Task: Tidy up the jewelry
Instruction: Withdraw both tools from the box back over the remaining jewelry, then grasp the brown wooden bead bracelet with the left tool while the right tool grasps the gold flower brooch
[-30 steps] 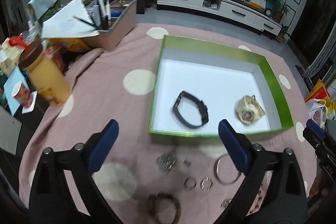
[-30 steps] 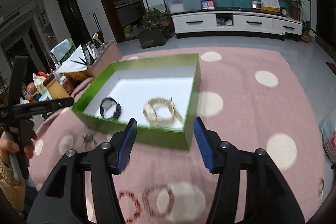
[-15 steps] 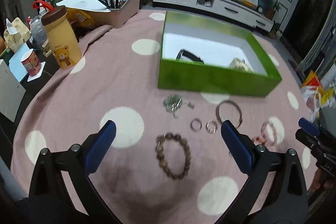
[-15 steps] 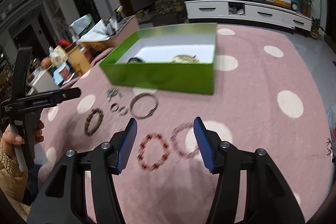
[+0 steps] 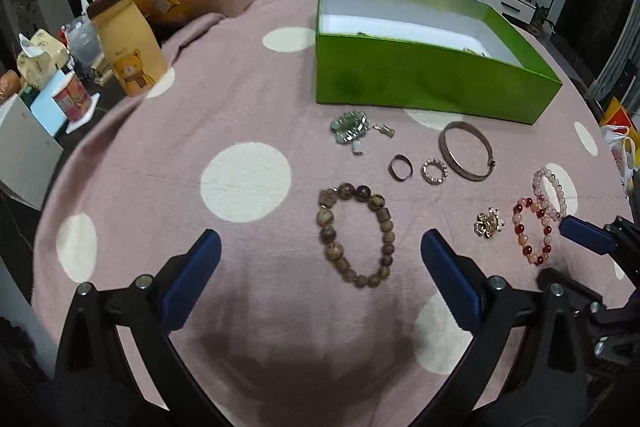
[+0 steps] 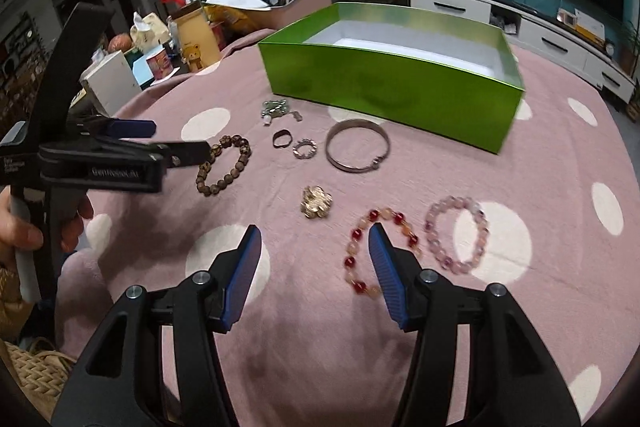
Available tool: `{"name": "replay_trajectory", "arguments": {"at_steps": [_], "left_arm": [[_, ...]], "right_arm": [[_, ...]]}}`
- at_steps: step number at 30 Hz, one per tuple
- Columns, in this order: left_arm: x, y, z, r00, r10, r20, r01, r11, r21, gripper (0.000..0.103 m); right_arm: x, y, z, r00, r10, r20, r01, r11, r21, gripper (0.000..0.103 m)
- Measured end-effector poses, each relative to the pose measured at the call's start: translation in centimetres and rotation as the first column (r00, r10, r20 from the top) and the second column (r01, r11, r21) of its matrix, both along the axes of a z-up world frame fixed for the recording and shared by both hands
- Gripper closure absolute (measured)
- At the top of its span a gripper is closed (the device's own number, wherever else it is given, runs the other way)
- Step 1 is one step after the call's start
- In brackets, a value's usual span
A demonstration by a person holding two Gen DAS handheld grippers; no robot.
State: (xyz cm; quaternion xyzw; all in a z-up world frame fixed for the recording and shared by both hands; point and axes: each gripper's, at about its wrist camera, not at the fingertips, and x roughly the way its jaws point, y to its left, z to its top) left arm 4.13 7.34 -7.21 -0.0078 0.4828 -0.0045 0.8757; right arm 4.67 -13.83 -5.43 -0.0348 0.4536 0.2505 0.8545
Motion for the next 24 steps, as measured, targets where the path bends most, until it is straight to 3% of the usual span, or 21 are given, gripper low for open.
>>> {"name": "replay_trajectory", "arguments": {"at_steps": [4, 9, 14, 17, 20, 24], "left_arm": [[0.4, -0.1, -0.9, 1.000, -0.002, -0.015, 0.001, 1.000, -0.027, 0.006], [1.0, 0.4, -1.5, 1.000, -0.004, -0.018, 0.003, 0.998, -0.067, 0.027], [1.5, 1.3, -1.9, 1.000, 0.013, -0.023, -0.015, 0.997, -0.080, 0.041], [1.9, 1.2, -2.4, 0.999, 0.000, -0.033, -0.002, 0.997, -0.072, 0.055], [2.0, 0.8, -2.6, 0.999, -0.022, -0.024, 0.021, 0.999, -0.039, 0.058], [2.1, 0.4, -2.6, 0.999, -0.052, -0.013, 0.052, 0.999, -0.015, 0.075]], "right_arm": [[0.8, 1.0, -0.7, 1.000, 0.009, 0.003, -0.009, 1.000, 0.001, 0.047], [1.6, 1.6, -1.1, 1.000, 0.023, 0.012, -0.023, 1.000, -0.001, 0.049], [2.3, 2.1, -1.5, 0.999, 0.037, 0.019, -0.037, 0.999, -0.009, 0.056], [2.4, 2.4, -1.7, 0.998, 0.051, 0.022, -0.051, 0.999, -0.017, 0.061], [2.5, 2.9, -2.0, 0.997, 0.068, 0.025, -0.067, 0.997, -0.031, 0.064], [2.7, 3.3, -2.2, 0.996, 0.083, 0.037, -0.082, 0.995, -0.050, 0.070]]}}
